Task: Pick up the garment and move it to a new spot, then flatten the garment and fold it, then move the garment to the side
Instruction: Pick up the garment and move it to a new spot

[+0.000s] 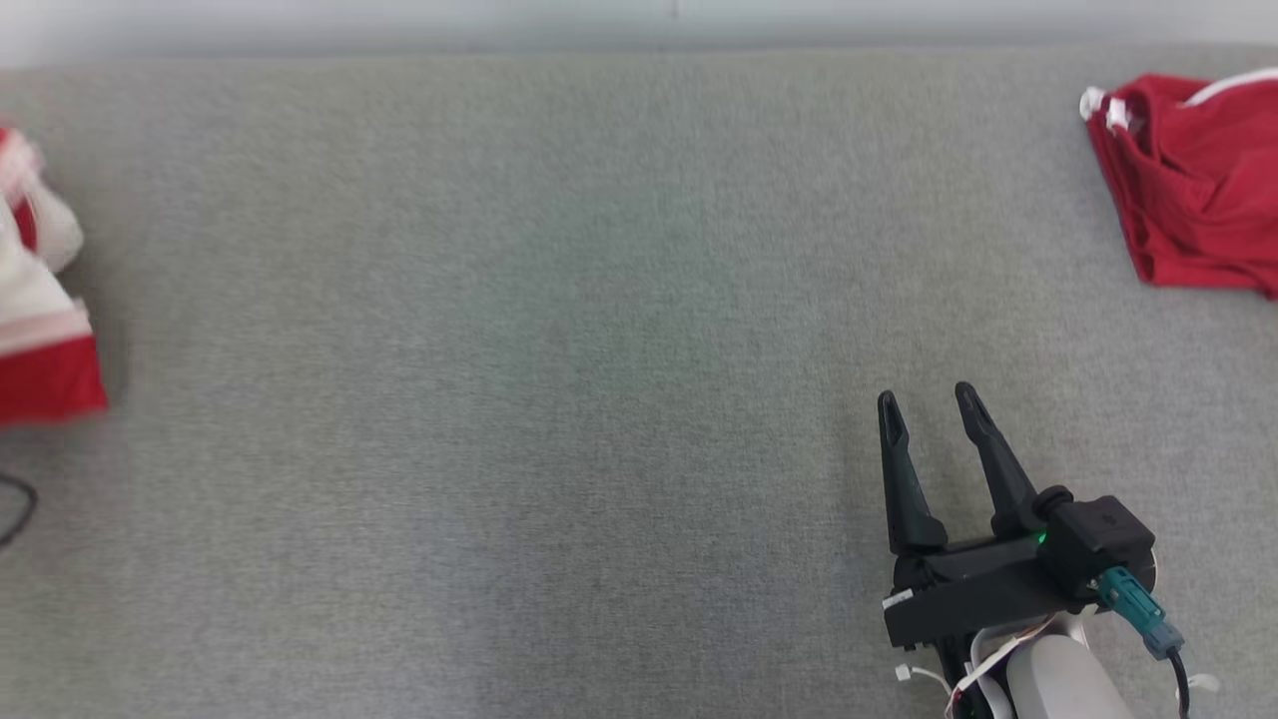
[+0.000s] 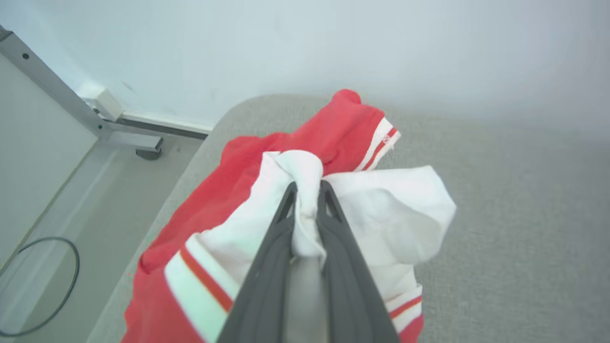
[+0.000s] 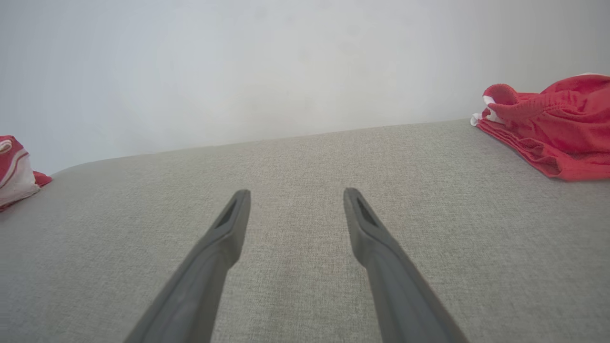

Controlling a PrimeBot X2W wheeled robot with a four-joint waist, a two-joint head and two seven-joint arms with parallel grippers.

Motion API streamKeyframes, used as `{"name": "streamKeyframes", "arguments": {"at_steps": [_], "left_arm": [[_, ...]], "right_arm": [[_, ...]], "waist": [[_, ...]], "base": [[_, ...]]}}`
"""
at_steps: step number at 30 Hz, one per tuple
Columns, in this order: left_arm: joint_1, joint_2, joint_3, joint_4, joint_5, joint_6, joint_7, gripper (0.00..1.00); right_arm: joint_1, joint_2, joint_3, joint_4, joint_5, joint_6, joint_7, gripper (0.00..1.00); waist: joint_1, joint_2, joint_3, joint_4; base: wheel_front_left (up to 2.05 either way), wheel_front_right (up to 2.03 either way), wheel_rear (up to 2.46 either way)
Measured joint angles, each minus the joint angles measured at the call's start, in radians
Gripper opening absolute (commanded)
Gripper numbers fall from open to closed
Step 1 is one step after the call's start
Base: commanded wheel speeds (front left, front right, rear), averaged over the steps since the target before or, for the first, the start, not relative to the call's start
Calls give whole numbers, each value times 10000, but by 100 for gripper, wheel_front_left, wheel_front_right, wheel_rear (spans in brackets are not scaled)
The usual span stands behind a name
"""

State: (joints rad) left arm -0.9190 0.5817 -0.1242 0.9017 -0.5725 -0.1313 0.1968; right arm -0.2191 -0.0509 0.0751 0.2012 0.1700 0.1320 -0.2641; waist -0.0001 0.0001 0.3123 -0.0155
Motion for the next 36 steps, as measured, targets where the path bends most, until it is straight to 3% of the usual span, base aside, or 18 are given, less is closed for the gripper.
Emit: {"name": "streamKeyframes", "arguments": {"at_steps": [7,16,26,36], "left_arm": [[-909,-79,-487,-711,127,0,-1154,0],[-1845,-284,-1289,-2631,-6,2,-1601,0],[-2194,-1143,-1994,-5306,-360,96,-903,0],[-2297,-2197,-2679,-6865,-531,397,-336,0]], "right_arm": [[240,0,17,86,117,0,0,100],[458,0,17,96,372,0,0,100],[593,-2,36,38,685,0,2,100],[799,-6,-111,50,909,0,0,100]], "waist": [[0,-1,-649,212],[0,-2,-1154,50],[1,-2,-1356,-1090],[1,-1,-1371,-2288]], "base": [[0,0,0],[0,0,0],[0,0,0],[0,0,0]]}}
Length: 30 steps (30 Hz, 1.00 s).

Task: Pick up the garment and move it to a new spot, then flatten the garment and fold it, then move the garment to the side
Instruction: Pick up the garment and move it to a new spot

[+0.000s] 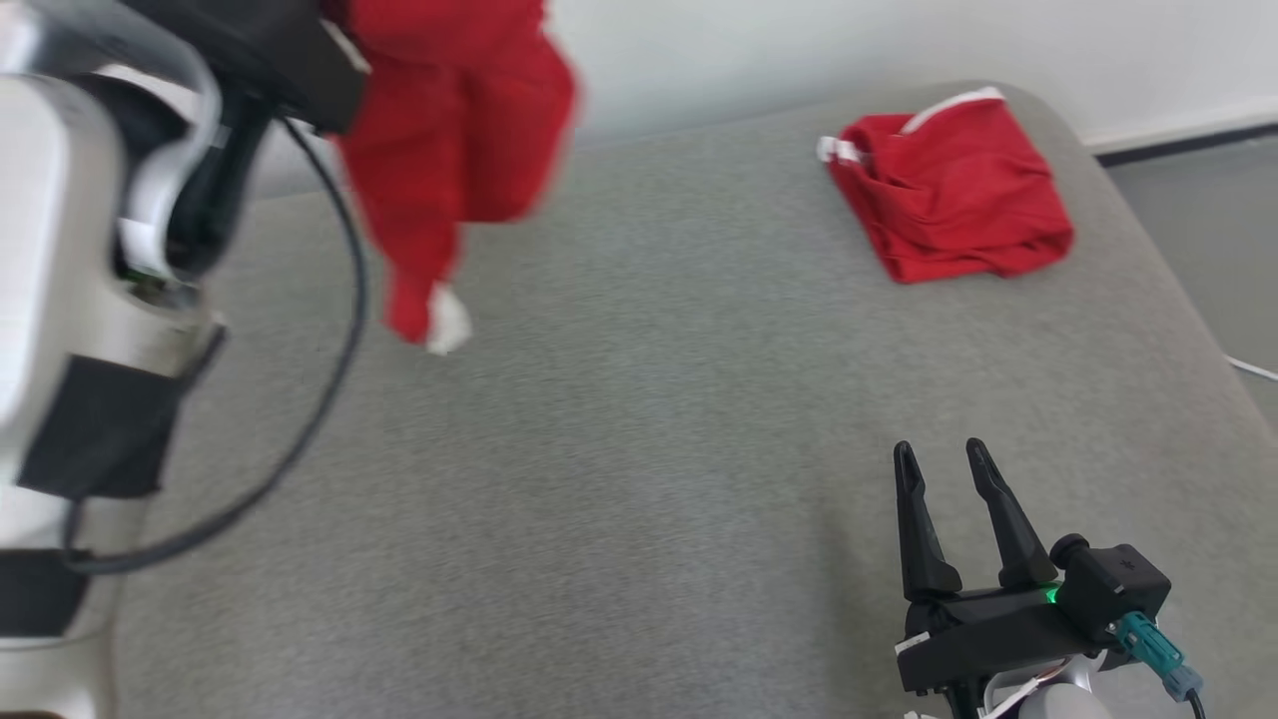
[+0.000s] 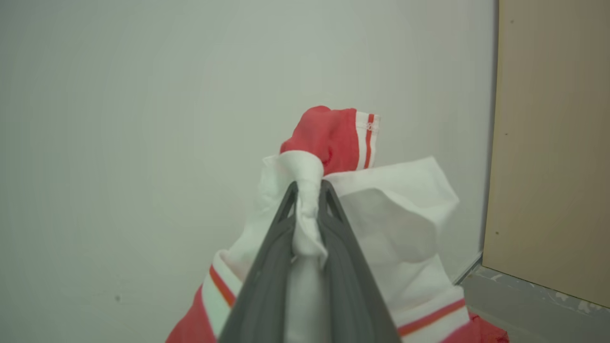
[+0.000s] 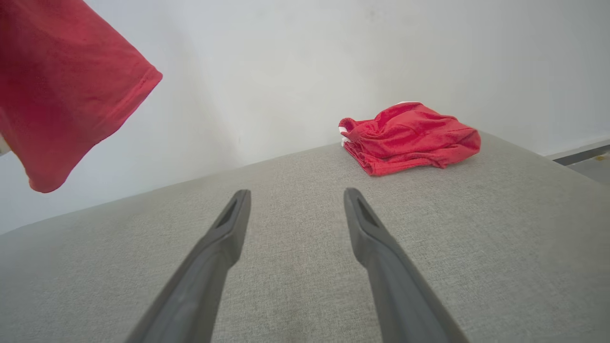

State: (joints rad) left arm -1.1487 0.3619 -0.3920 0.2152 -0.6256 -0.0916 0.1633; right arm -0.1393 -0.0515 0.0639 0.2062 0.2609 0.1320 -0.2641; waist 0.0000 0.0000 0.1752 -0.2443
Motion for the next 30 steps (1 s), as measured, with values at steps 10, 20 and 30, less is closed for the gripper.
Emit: {"name": "streamKeyframes", "arguments": {"at_steps": [10,20,30], "left_arm": [[1437,-1154,-571,-1083,-464,581,-138,0],[4324,-1406,-109,-857,-1101,1294,-1369,0],[7409,-671,382,82,-1221,1526,-2637,0]], "right_arm": [[48,2,-215,-27,15,0,0,100],[-44,6,-13,94,2,0,0,100],[-41,2,-104,213,-75,0,0,100]], "waist": [[1,0,282,-479],[0,0,483,-272],[0,0,574,-86]], "base": [[0,0,0],[0,0,0],[0,0,0]]}}
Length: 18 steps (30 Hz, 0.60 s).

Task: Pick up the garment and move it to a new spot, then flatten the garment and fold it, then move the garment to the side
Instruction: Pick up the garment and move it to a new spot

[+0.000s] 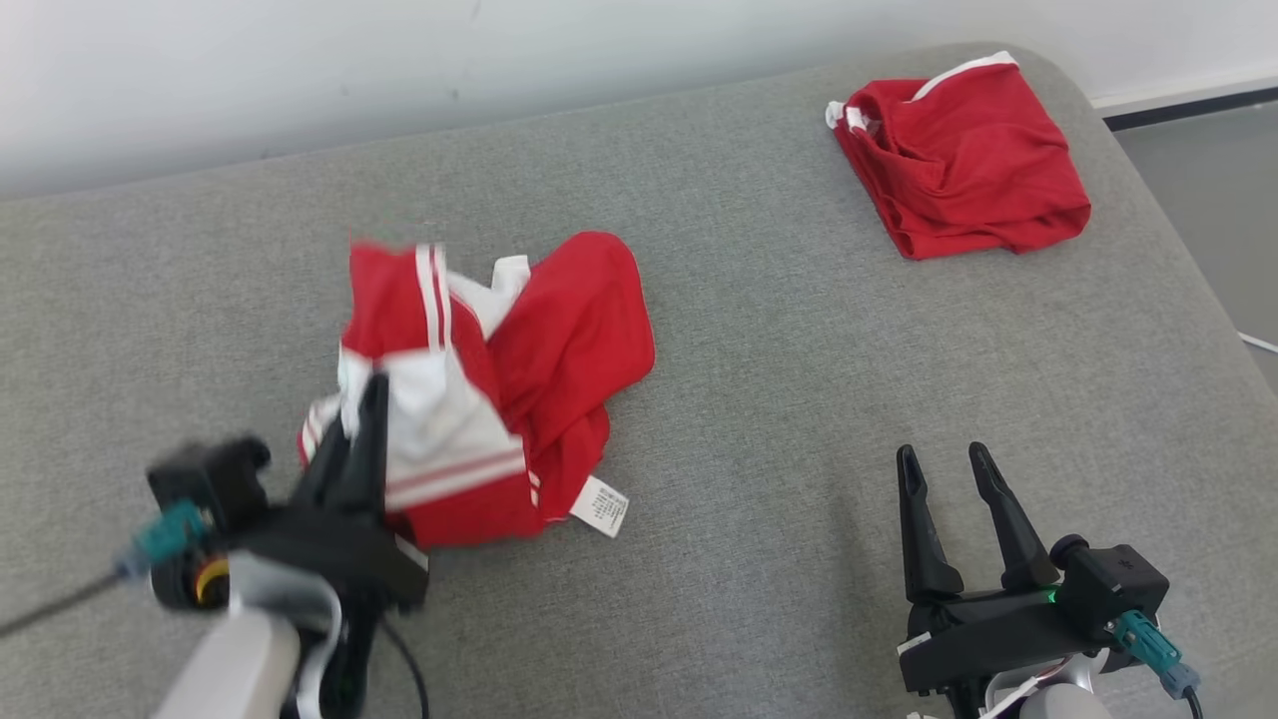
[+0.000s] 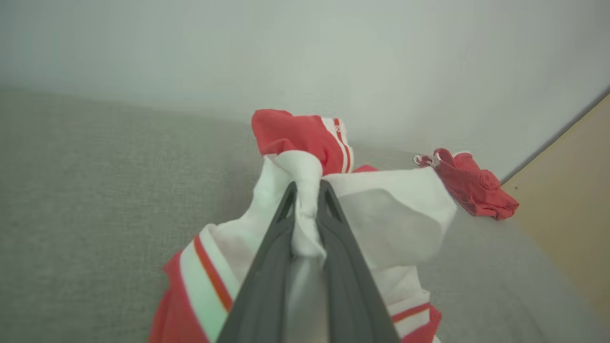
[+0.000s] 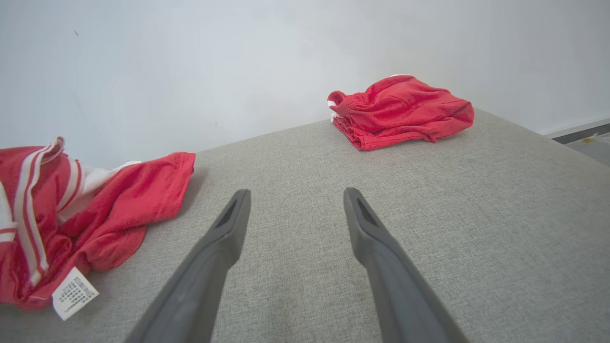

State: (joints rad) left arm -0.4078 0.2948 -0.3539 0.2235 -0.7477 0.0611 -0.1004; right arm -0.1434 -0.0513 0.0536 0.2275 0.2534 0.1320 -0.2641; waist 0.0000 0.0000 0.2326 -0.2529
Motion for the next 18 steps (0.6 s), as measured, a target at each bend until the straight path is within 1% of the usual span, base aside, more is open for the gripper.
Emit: {"name": "streamKeyframes", "arguments": {"at_steps": [4,5,6,12,18], "left_arm": [[479,59,-217,581,215,-8,-282,0],[526,59,-288,708,301,-4,-359,43],[546,48,-322,815,393,2,-516,100],[576,-6,-257,1003,836,6,-1319,100],[827,111,148,702,1622,199,-1592,100]], "right_arm": [[-5,2,-27,36,-102,0,0,100],[-5,2,-31,50,-113,0,0,100],[-3,2,-38,59,-142,0,0,100],[90,0,-77,21,-278,0,0,100],[224,0,-127,-130,-449,0,0,100]], "waist": [[0,0,-39,117],[0,0,-63,152],[0,1,-93,186],[-1,0,-371,450],[-1,0,-674,871]], "base": [[0,0,0],[0,0,0],[0,0,0],[0,0,0],[0,0,0]]}}
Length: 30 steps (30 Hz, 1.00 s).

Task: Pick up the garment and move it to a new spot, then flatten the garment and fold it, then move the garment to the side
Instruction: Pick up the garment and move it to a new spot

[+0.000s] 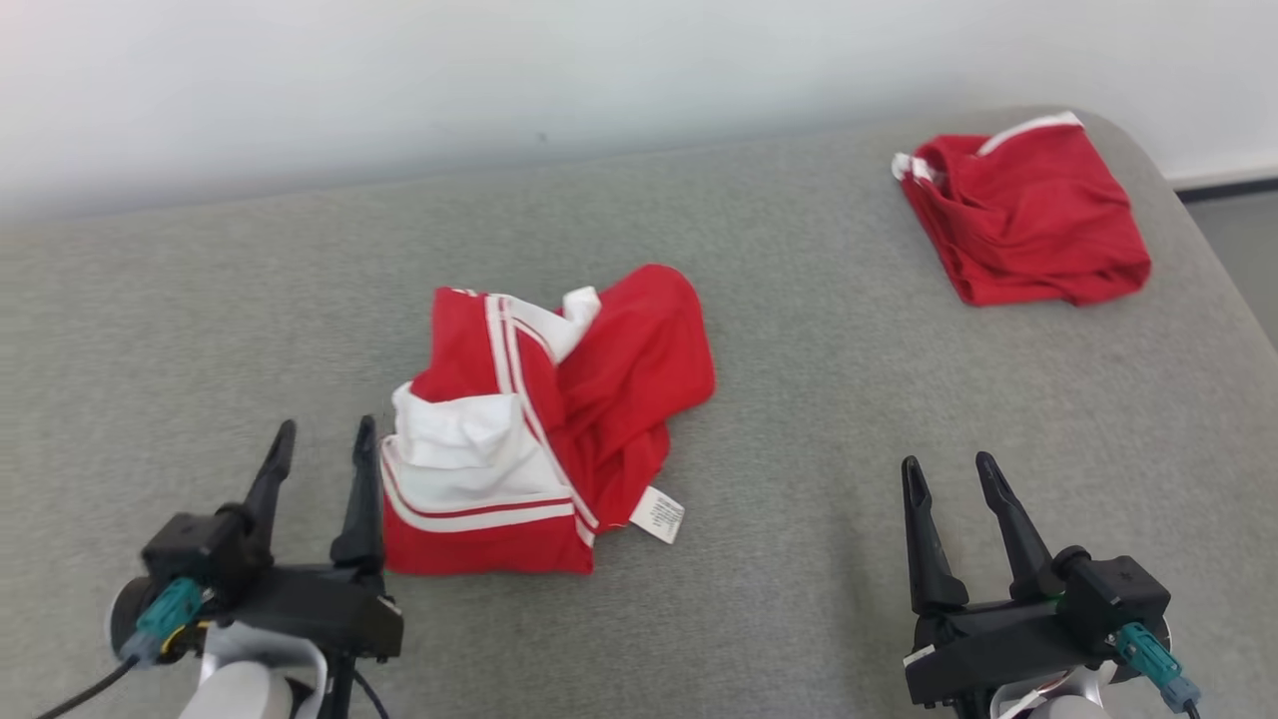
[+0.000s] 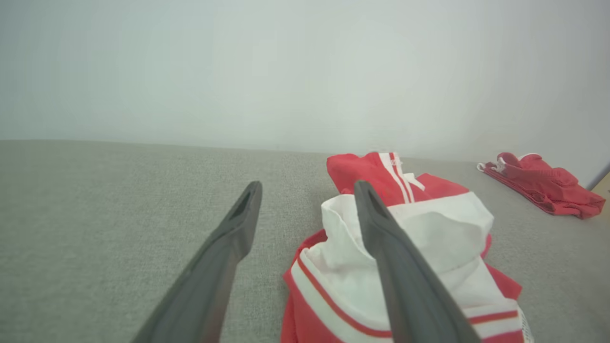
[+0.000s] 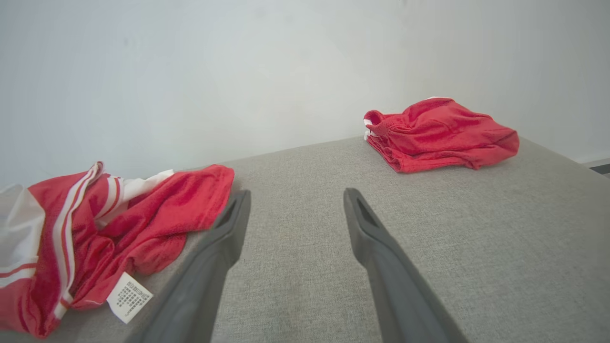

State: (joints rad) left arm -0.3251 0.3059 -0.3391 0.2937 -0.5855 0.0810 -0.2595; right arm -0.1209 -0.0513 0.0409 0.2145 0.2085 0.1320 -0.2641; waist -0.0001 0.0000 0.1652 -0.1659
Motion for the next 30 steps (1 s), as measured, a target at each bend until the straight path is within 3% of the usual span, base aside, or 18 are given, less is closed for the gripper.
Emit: {"name": "streamKeyframes", "arguments": {"at_steps": [17,30], "left_arm": [[2494,-878,2686,-1965,2922,-33,-31,100],[3730,-1967,3870,-2397,4000,-740,-29,100]], "right_arm": [[368,6,58,-272,-171,0,0,100],[712,4,50,-324,-345,0,0,100]], "waist": [[0,0,-683,1057],[1,1,-862,1304]], "base": [[0,0,0],[0,0,0]]}}
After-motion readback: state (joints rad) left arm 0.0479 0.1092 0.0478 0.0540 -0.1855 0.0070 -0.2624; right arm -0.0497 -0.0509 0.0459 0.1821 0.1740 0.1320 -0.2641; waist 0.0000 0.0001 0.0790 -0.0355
